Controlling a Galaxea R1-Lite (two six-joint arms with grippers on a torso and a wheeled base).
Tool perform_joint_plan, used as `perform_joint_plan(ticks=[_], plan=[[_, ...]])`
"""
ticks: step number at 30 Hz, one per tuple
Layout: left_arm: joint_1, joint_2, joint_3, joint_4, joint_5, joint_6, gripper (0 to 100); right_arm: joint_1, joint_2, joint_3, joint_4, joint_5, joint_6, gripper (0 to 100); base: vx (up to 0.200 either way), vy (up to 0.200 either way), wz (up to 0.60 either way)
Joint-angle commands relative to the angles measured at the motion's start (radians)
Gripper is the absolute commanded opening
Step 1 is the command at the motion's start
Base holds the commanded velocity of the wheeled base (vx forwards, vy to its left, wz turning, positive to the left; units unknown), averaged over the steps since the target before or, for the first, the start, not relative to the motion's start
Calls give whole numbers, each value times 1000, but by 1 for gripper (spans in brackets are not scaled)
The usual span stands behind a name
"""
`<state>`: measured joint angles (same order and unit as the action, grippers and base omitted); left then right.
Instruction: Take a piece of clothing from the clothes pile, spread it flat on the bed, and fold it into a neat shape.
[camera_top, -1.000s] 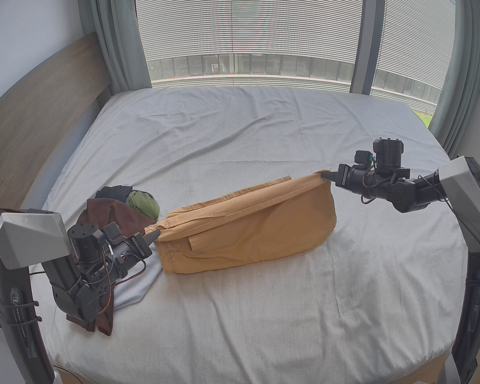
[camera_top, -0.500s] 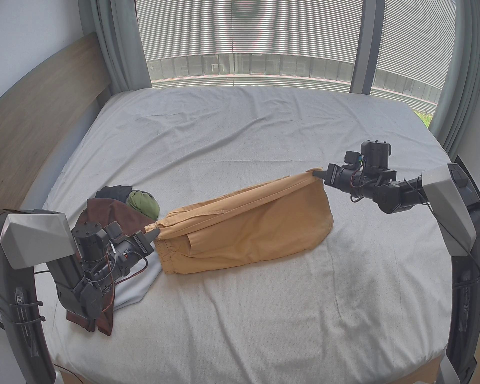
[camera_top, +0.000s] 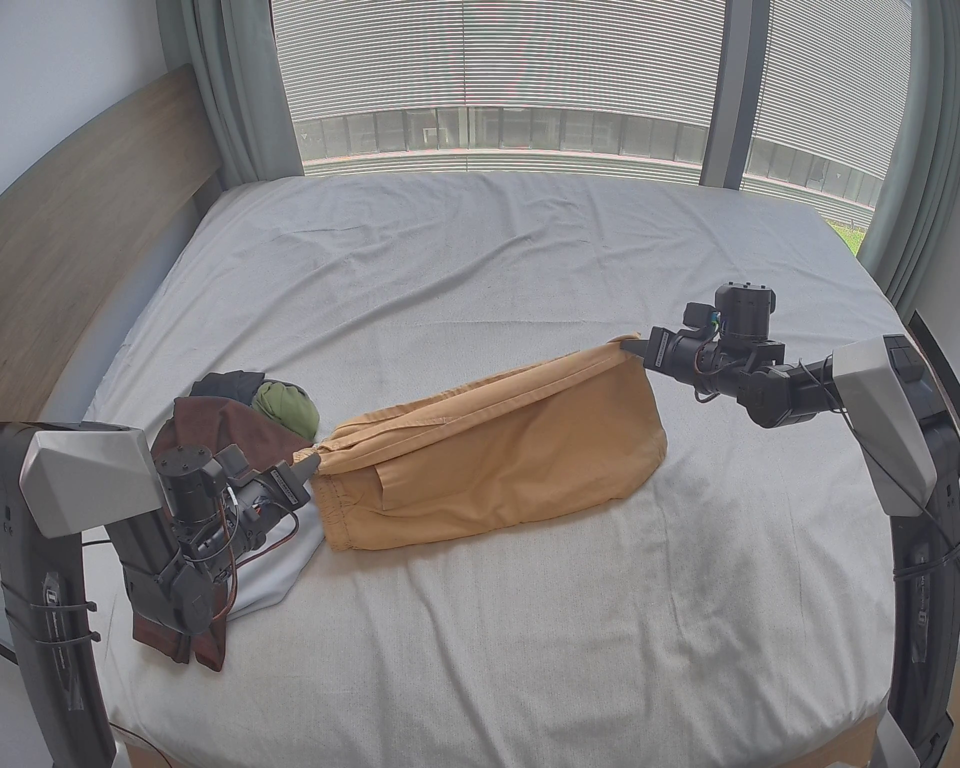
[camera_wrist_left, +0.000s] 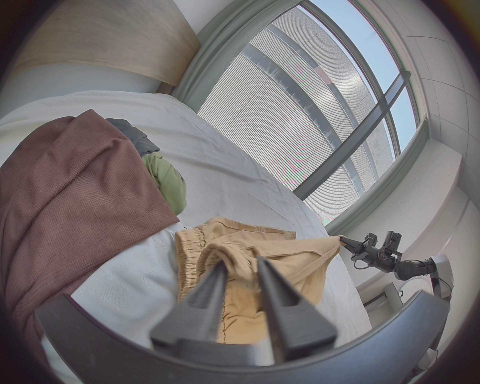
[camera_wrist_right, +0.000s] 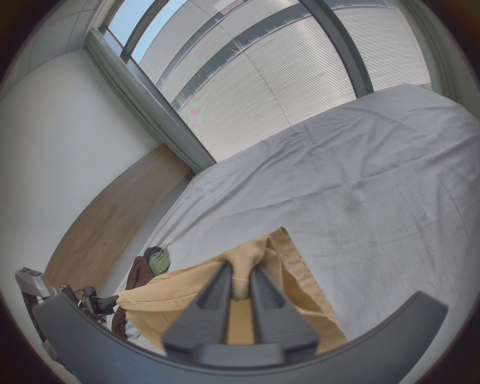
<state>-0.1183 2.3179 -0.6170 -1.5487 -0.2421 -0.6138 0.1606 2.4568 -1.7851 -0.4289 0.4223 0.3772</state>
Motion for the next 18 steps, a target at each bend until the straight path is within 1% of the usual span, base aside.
perform_joint_plan(ticks=[1,3,6,7,8,11,13,16,17,18], plan=[[2,20,-10,-2,6,0,100,2,16,-22,-2,3,3,100,0,0,0],[5,18,-24,-1,7,-1,100,3,42,-54,-14,0,6,100,0,0,0],[19,15,-38,-1,20,-1,100,2,87,-83,-70,-14,5,100,0,0,0],[19,15,-38,-1,20,-1,100,2,87,-83,-70,-14,5,100,0,0,0],[25,18,-41,-1,30,-1,100,2,85,-80,-99,-30,17,100,0,0,0],[26,14,-38,-2,32,-1,100,2,68,-62,-102,-31,28,100,0,0,0],[26,5,-33,-1,34,-1,100,2,27,-8,-103,-30,28,100,0,0,0],[26,-2,-32,-2,34,-1,100,2,5,19,-103,-30,26,100,0,0,0],[23,-20,-26,-1,32,-1,100,3,-48,90,-108,-28,26,100,0,0,0],[23,-29,-24,-1,30,-3,100,3,-71,121,-109,-28,23,100,0,0,0]])
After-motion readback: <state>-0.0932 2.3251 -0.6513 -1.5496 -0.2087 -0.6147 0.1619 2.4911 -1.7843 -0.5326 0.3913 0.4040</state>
